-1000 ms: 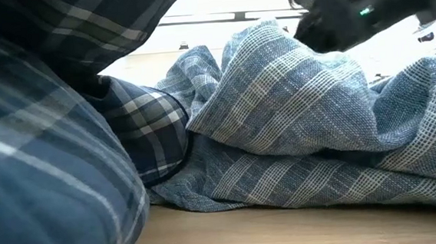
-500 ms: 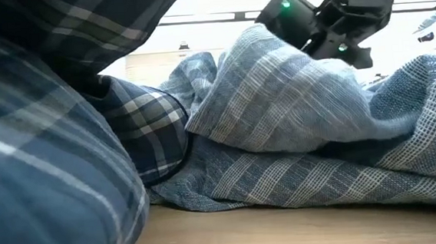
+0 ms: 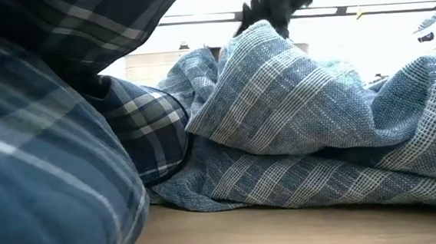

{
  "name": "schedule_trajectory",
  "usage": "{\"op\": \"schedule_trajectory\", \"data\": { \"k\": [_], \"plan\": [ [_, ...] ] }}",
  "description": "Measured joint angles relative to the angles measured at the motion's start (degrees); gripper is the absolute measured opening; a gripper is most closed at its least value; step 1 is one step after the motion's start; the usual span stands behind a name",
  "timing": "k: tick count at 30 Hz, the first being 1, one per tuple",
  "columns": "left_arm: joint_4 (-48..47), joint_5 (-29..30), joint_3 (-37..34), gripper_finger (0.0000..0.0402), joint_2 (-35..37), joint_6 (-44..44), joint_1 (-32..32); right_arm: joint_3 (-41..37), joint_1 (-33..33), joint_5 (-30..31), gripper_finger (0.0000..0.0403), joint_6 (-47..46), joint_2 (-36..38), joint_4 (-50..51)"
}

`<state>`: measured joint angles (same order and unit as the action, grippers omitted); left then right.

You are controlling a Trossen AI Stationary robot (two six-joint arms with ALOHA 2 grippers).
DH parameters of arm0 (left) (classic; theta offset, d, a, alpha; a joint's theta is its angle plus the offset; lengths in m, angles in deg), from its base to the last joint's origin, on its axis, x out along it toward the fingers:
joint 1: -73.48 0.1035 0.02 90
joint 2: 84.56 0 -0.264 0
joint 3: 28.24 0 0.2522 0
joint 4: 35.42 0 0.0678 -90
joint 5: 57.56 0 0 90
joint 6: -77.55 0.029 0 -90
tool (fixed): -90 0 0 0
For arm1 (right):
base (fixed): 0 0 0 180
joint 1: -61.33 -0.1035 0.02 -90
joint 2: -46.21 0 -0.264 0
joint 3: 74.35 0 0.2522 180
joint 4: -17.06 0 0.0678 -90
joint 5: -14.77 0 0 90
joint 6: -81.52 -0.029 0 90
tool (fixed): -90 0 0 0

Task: Sort clothes
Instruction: Put the top black sock into the white bin

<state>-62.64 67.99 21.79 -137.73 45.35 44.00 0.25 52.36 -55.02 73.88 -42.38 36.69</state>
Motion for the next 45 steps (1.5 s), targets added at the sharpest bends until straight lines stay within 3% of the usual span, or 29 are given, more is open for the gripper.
{"op": "schedule_trajectory", "data": {
  "k": [9,17,23,31,38,45],
  "plan": [
    [0.04,0.76,-0.02,0.0092,-0.06,0.26,-0.06,7.35,0.2,1.22,0.001,4.73,5.4,1.35],
    [-0.2,0.76,-0.02,0.0092,-0.06,0.31,-0.28,7.33,-0.02,1.14,0.0044,4.0,5.18,1.94],
    [-0.19,0.74,-0.02,0.0092,-0.06,0.35,-0.32,7.33,-0.02,0.99,0.001,3.4,5.18,3.15],
    [-0.12,0.7,-0.02,0.0092,-0.06,0.37,-0.3,7.33,0.44,2.56,0.0008,5.81,5.32,2.77],
    [0.27,0.89,0.0,0.0092,-1.75,0.12,-0.3,7.33,8.86,3.72,0.0009,10.05,5.39,-1.29],
    [0.65,1.07,0.04,0.0092,-6.53,-2.69,-0.3,7.33,20.42,5.12,0.004,1.83,5.42,0.18]
  ]
}}
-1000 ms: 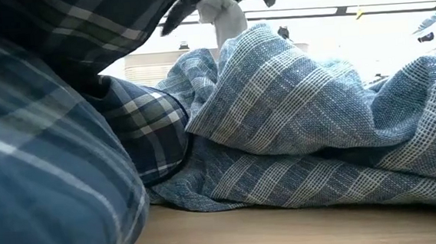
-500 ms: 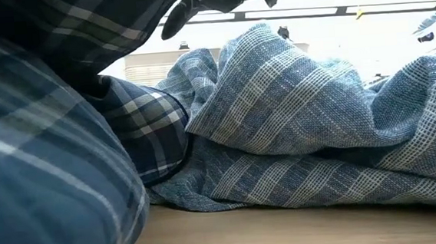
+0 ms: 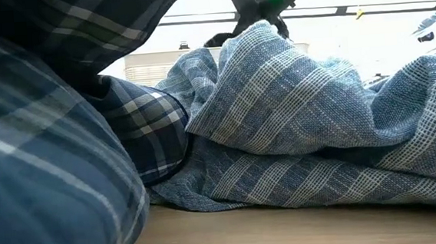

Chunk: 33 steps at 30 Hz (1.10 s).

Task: Sort clothes
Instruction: Put the top black sock into the white bin, then put the top gray sock into the white bin

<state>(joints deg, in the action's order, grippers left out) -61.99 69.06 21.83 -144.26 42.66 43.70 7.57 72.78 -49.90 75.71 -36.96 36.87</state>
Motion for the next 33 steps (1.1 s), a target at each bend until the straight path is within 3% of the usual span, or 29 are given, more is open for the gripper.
{"op": "schedule_trajectory", "data": {
  "k": [4,8,11,16,21,29,33],
  "plan": [
    [0.43,-0.02,-0.04,0.0092,-2.62,-0.55,0.05,0.0,4.76,-4.94,0.009,-3.43,-0.02,4.68],
    [2.34,0.0,-0.02,0.0092,-4.93,-0.46,0.15,0.0,6.56,-5.55,0.0143,-6.02,0.64,10.75],
    [3.71,0.03,0.02,0.0092,-6.55,-0.01,0.15,0.0,6.47,-5.96,0.0175,-6.06,2.9,13.2],
    [6.09,0.03,0.0,0.0092,-9.92,1.79,0.69,0.0,3.68,-11.94,0.0205,-6.1,8.19,17.78],
    [15.58,-0.27,0.0,0.0092,-15.55,7.85,4.49,0.02,-2.78,-13.27,0.0205,-6.13,14.46,21.96],
    [35.56,-7.93,0.02,0.0092,-28.87,18.22,14.0,0.02,-18.51,-8.41,0.0192,-7.38,20.97,22.8],
    [41.13,-10.05,0.56,0.0092,-35.91,20.16,17.64,0.02,-26.26,-6.86,0.0189,-10.45,22.27,23.99]
  ]
}}
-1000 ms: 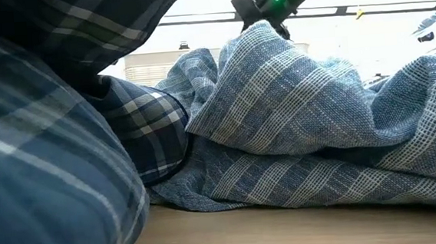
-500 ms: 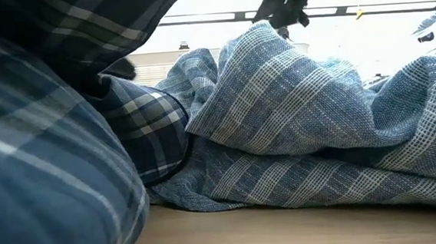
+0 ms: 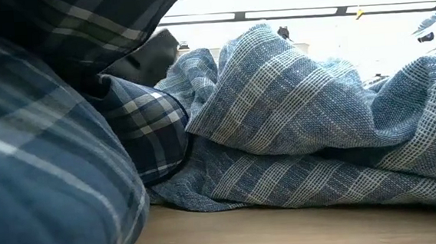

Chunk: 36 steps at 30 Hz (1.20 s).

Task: Sort clothes
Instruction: Put the top gray sock into the white bin

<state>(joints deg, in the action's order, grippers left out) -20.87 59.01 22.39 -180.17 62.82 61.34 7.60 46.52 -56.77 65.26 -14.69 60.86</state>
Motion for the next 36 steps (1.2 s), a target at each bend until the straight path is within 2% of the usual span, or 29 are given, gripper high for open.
{"op": "schedule_trajectory", "data": {
  "k": [4,9,11,13,18,24,29,33,36],
  "plan": [
    [2.3,-1.48,2.72,0.0092,-7.21,3.07,2.37,0.0,-7.05,3.28,0.0187,-4.02,0.11,2.32],
    [2.62,-1.99,7.34,0.0089,-15.25,5.55,3.85,0.0,-14.98,11.96,0.0187,-8.17,-2.4,5.86],
    [1.61,-3.64,8.81,0.0069,-16.22,5.21,3.91,0.0,-17.46,15.52,0.0187,-10.2,-4.17,7.79],
    [-0.68,-5.09,9.77,0.0027,-15.6,4.87,3.52,0.0,-19.73,18.85,0.0187,-13.96,-6.22,11.42],
    [-5.7,-5.96,9.75,0.0005,-8.39,5.35,1.11,-0.02,-23.26,23.37,0.0187,-25.5,-13.57,19.74],
    [-16.59,-4.99,9.78,0.0002,5.86,5.22,-0.15,-0.04,-23.05,24.37,0.0187,-28.72,-24.54,20.91],
    [-20.47,-4.74,9.8,0.0001,17.74,5.22,-0.7,-0.04,-19.24,24.39,0.0187,-28.23,-32.46,17.66],
    [-20.61,-3.79,9.8,0.0001,25.41,7.52,-0.72,-0.04,-15.02,22.72,0.0187,-23.29,-36.68,11.53],
    [-20.46,-1.15,9.85,0.0,30.2,11.33,-0.28,-0.04,-11.5,19.16,0.0187,-18.05,-38.76,5.8]
  ]
}}
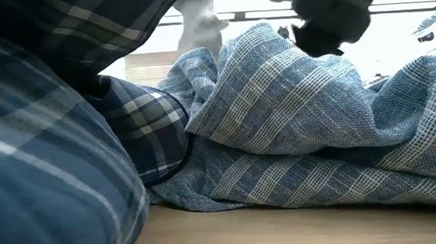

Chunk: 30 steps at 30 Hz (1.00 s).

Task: Sort clothes
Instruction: Put the top gray sock into the white bin

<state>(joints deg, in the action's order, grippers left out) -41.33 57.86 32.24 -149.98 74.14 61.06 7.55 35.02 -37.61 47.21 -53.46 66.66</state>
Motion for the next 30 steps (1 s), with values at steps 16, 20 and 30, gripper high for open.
{"op": "schedule_trajectory", "data": {
  "k": [16,20,30],
  "plan": [
    [3.01,6.6,16.92,0.0,4.91,19.86,11.28,-3.97,8.89,-9.74,0.0187,9.92,-5.34,-23.21],
    [3.11,10.03,21.61,0.0,3.64,23.63,15.11,-8.92,9.49,-11.55,0.0187,7.49,-5.3,-27.98],
    [-0.23,12.03,23.47,0.0001,3.57,23.75,22.11,-14.95,9.6,-11.93,0.0187,3.13,-3.12,-30.93]
  ]
}}
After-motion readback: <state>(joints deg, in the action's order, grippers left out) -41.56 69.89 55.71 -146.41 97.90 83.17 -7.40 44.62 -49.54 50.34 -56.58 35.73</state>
